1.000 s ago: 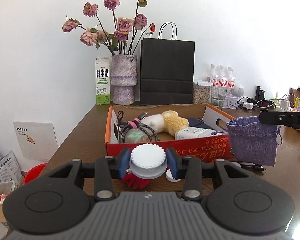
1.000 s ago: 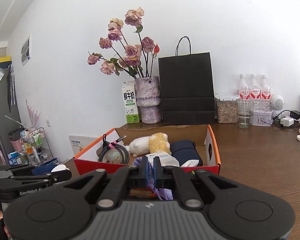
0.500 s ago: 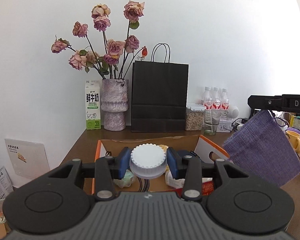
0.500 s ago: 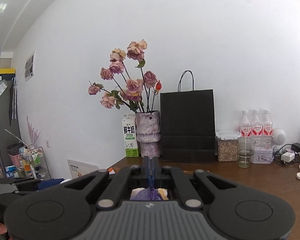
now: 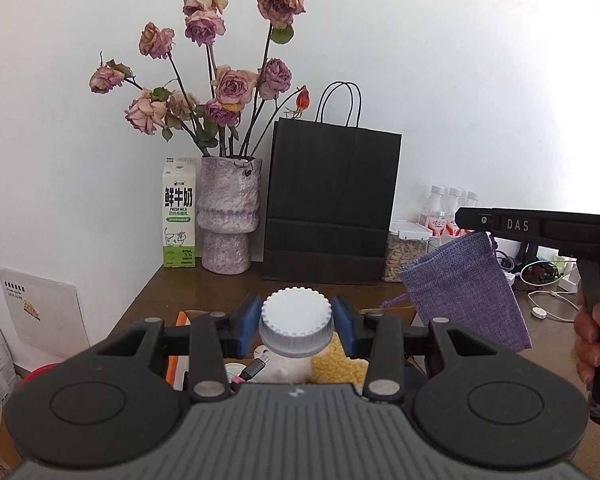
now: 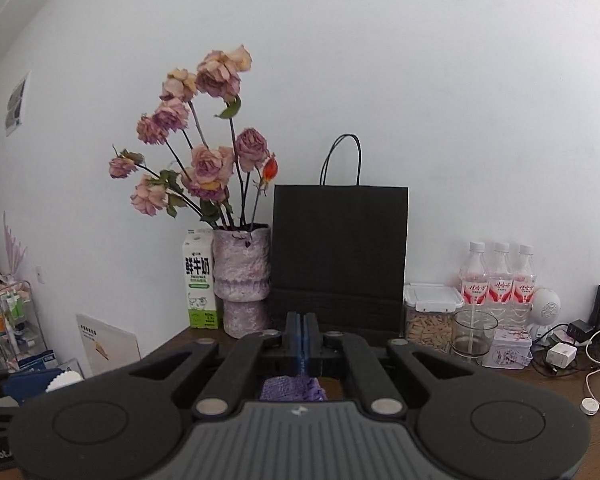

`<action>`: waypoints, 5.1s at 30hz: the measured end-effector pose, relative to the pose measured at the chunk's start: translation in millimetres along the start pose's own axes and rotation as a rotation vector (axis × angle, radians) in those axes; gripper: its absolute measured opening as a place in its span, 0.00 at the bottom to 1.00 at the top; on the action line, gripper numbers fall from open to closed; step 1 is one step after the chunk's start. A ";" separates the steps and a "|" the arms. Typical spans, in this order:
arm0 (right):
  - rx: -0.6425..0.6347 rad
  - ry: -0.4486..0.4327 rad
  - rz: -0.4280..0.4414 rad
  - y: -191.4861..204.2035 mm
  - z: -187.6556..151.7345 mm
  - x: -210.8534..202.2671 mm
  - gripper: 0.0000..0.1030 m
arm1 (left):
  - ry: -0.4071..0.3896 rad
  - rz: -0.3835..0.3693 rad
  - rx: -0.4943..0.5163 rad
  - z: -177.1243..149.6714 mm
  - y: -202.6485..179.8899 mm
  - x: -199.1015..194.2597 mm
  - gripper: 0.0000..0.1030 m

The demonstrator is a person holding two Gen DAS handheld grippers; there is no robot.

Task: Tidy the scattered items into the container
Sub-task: 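Lift the lid and purple bag into the box and open both tools, then withdraw both tools from the box back over the table items, then grasp the short black cable with the left tool while the right tool grasps a white bottle cap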

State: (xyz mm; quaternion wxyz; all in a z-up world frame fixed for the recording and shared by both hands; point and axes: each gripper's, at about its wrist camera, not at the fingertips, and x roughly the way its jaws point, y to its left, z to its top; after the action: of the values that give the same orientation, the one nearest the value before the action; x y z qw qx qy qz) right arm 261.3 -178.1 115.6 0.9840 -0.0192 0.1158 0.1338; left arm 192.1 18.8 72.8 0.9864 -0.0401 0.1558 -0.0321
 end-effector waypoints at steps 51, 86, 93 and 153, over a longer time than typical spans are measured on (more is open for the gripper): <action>0.012 0.282 0.114 14.1 -104.3 -47.7 1.00 | 0.094 0.165 0.041 -58.4 -1.2 -20.4 1.00; -0.008 0.440 0.075 7.6 -201.7 -95.8 1.00 | 0.275 0.030 0.068 -147.2 -0.7 -51.8 1.00; -0.011 0.439 0.078 7.9 -201.5 -95.8 1.00 | 0.325 0.028 0.094 -147.7 -7.3 -40.2 0.81; -0.049 0.339 0.169 54.4 -206.0 -123.7 0.24 | 0.281 0.002 0.090 -156.6 -4.9 -85.0 0.36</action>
State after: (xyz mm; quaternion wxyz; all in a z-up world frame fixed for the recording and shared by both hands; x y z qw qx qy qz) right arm 85.0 -172.0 -56.3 0.9349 -0.0559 0.2779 0.2134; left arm 62.6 9.5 -49.3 0.9557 0.0093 0.2910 -0.0433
